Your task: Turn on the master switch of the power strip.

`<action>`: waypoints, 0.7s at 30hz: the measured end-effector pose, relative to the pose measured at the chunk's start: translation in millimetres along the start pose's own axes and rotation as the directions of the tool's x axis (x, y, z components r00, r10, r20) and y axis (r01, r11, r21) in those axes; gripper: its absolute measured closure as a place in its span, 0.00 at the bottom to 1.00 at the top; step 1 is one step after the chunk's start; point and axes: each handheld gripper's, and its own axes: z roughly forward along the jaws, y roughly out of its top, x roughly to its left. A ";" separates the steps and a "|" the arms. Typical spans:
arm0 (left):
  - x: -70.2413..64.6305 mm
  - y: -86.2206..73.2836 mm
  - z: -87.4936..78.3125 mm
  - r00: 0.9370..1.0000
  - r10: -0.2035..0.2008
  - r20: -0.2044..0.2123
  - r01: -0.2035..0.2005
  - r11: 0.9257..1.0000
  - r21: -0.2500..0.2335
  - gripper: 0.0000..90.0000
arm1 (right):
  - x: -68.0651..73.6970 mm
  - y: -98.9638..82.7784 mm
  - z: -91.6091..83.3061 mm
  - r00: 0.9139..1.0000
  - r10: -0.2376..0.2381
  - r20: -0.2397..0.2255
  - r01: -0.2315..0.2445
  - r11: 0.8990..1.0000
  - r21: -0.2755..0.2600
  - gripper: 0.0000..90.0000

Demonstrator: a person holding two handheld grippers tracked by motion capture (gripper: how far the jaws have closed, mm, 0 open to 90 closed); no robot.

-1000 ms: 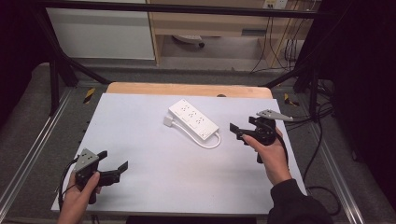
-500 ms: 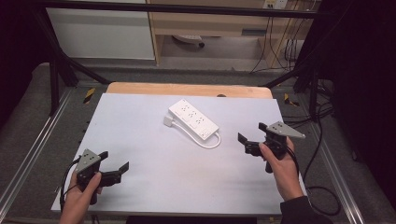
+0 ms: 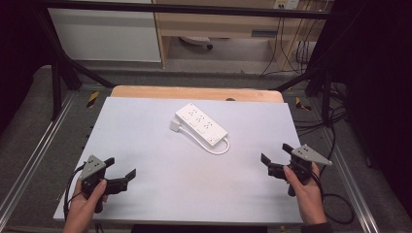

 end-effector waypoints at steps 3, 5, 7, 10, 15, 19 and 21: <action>0.2 0.0 -0.6 1.000 -0.002 0.000 0.002 1.000 -0.002 0.07 | -4.0 -6.9 -4.3 1.000 0.011 0.013 -0.011 1.000 0.003 0.07; 0.2 0.3 -1.3 1.000 -0.003 0.001 0.003 1.000 -0.007 0.07 | -5.2 -8.9 -5.6 1.000 0.011 0.018 -0.011 1.000 0.003 0.07; 0.0 0.3 -1.6 1.000 -0.005 0.003 0.005 1.000 -0.010 0.07 | -7.4 -13.0 -8.2 1.000 0.010 0.027 -0.010 1.000 0.003 0.07; -0.1 0.4 -1.5 1.000 -0.005 0.006 0.005 1.000 -0.009 0.07 | -10.4 -19.5 -10.6 0.999 0.004 0.035 -0.004 1.000 0.017 0.07; -0.2 0.6 -1.7 1.000 -0.005 0.005 0.005 1.000 -0.012 0.07 | -12.2 -27.4 -10.5 0.999 0.007 0.036 -0.009 0.999 0.038 0.07; -0.4 0.7 -1.8 1.000 -0.003 0.007 0.003 1.000 -0.013 0.07 | -11.8 -30.2 -8.9 0.999 0.008 0.033 -0.009 0.999 0.044 0.07; -0.5 0.9 -2.0 1.000 -0.002 0.006 0.002 1.000 -0.015 0.07 | -12.1 -32.9 -7.5 0.999 0.022 0.029 -0.023 0.999 0.048 0.07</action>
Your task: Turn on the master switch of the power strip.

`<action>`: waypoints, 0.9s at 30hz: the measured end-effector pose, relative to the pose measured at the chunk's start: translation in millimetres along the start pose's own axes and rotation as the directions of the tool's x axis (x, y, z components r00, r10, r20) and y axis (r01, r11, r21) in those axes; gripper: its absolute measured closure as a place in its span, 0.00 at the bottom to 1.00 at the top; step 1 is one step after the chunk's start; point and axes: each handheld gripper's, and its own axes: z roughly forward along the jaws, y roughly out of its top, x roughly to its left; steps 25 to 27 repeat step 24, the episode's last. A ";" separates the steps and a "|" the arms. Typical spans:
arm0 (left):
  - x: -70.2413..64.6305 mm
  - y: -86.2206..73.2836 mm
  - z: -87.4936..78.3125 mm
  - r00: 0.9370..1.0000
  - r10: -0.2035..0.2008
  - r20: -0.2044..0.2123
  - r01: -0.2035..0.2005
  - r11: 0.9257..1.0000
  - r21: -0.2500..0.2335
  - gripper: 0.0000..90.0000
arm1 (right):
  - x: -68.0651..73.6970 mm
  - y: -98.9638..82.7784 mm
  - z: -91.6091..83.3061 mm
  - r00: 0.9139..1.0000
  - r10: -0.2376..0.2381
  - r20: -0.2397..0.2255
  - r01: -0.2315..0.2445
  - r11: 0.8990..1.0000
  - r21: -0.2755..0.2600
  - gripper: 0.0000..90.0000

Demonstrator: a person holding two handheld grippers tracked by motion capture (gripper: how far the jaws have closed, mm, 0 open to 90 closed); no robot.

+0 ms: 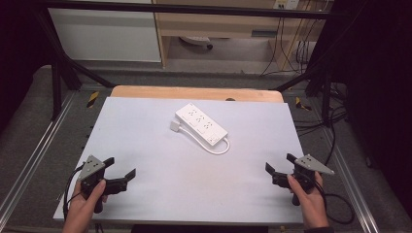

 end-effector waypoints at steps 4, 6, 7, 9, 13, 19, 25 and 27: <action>-0.6 0.1 0.7 1.000 0.003 0.001 -0.003 1.000 0.003 0.07 | 0.0 -6.1 4.6 1.000 0.010 -0.007 -0.010 1.000 0.017 0.07; -0.9 0.3 0.4 1.000 0.004 0.003 -0.004 1.000 0.003 0.07 | 1.0 -8.3 7.2 1.000 0.013 -0.010 -0.012 1.000 0.028 0.07; -0.9 0.4 0.2 1.000 0.005 0.002 -0.005 1.000 0.002 0.07 | 1.7 -9.3 8.5 1.000 0.008 0.001 -0.008 0.999 0.038 0.07; -1.0 0.5 0.1 1.000 0.005 0.004 -0.005 1.000 0.001 0.07 | 6.0 -12.4 14.7 1.000 0.004 0.002 -0.004 0.998 0.067 0.07; -1.4 0.4 0.7 1.000 0.004 0.005 -0.004 1.000 0.003 0.07 | 14.6 -14.4 24.6 1.000 -0.020 -0.025 0.022 0.995 0.102 0.06; -1.4 0.4 1.1 1.000 0.006 0.006 -0.006 1.000 0.006 0.07 | 18.2 -15.5 36.5 0.999 -0.050 -0.016 0.052 0.989 0.139 0.06; -1.4 0.5 1.7 1.000 0.004 0.005 -0.004 1.000 0.005 0.07 | 14.3 -13.9 46.7 0.998 -0.055 0.019 0.050 0.981 0.189 0.07; -1.4 0.5 1.7 1.000 0.004 0.005 -0.004 1.000 0.005 0.07 | 14.3 -13.9 46.7 0.998 -0.055 0.019 0.050 0.981 0.189 0.07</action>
